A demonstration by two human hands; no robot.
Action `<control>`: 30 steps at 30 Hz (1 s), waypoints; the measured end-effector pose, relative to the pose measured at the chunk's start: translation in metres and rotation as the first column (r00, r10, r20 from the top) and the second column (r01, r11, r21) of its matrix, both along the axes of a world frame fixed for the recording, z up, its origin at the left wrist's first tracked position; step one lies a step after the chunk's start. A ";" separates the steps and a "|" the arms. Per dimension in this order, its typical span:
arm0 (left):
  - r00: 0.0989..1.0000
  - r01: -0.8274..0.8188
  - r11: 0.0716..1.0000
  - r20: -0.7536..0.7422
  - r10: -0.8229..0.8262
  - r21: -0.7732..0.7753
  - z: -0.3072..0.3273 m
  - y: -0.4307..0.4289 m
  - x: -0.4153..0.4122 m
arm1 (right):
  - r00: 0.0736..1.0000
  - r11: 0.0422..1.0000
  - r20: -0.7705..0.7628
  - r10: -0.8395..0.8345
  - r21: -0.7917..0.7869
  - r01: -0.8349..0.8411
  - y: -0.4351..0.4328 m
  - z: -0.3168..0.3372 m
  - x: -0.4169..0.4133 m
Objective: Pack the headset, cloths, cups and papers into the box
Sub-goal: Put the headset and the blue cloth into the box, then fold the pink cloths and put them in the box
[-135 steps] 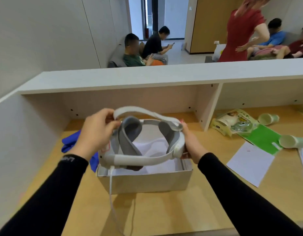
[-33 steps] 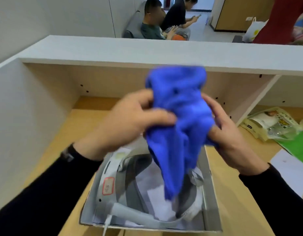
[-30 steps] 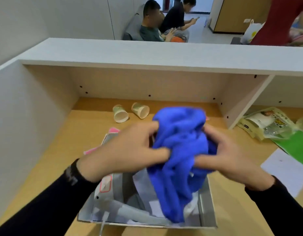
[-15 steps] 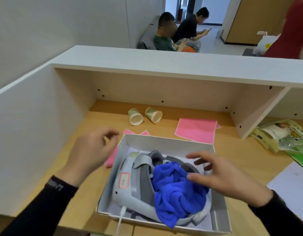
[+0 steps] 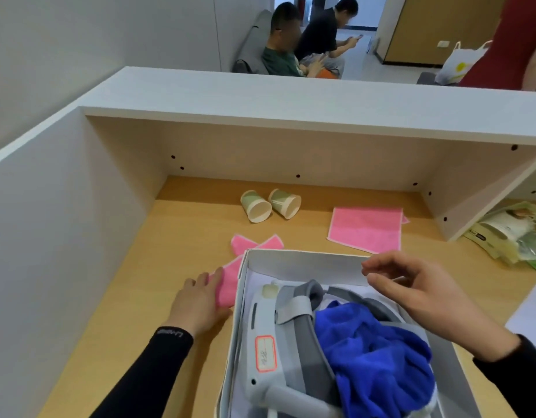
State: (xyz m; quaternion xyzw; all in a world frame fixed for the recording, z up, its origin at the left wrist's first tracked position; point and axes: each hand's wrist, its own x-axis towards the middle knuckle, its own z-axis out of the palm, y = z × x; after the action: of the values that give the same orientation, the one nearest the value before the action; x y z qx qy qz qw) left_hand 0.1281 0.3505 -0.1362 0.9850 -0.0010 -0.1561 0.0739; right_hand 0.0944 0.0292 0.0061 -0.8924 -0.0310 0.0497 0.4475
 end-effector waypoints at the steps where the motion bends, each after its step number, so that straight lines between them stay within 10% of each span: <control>1: 0.998 0.012 1.000 0.055 -0.012 0.016 -0.003 0.000 0.002 | 1.000 1.000 -0.006 -0.006 -0.007 0.006 0.002 -0.001 0.002; 18: 0.815 -0.092 0.932 0.511 0.273 -0.351 0.069 -0.005 0.037 | 1.000 0.999 0.016 0.012 -0.041 -0.012 0.017 -0.011 0.039; 30: 0.751 0.354 0.661 0.622 0.222 -0.662 0.187 -0.055 0.003 | 0.986 0.991 0.127 0.109 0.058 -0.117 0.024 0.013 0.053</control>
State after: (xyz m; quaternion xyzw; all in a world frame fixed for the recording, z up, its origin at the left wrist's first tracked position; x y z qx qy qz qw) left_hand 0.1315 0.2958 0.0509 0.8528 -0.1293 0.2117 0.4596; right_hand 0.1473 0.0531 0.0194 -0.8754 -0.1111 0.0185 0.4701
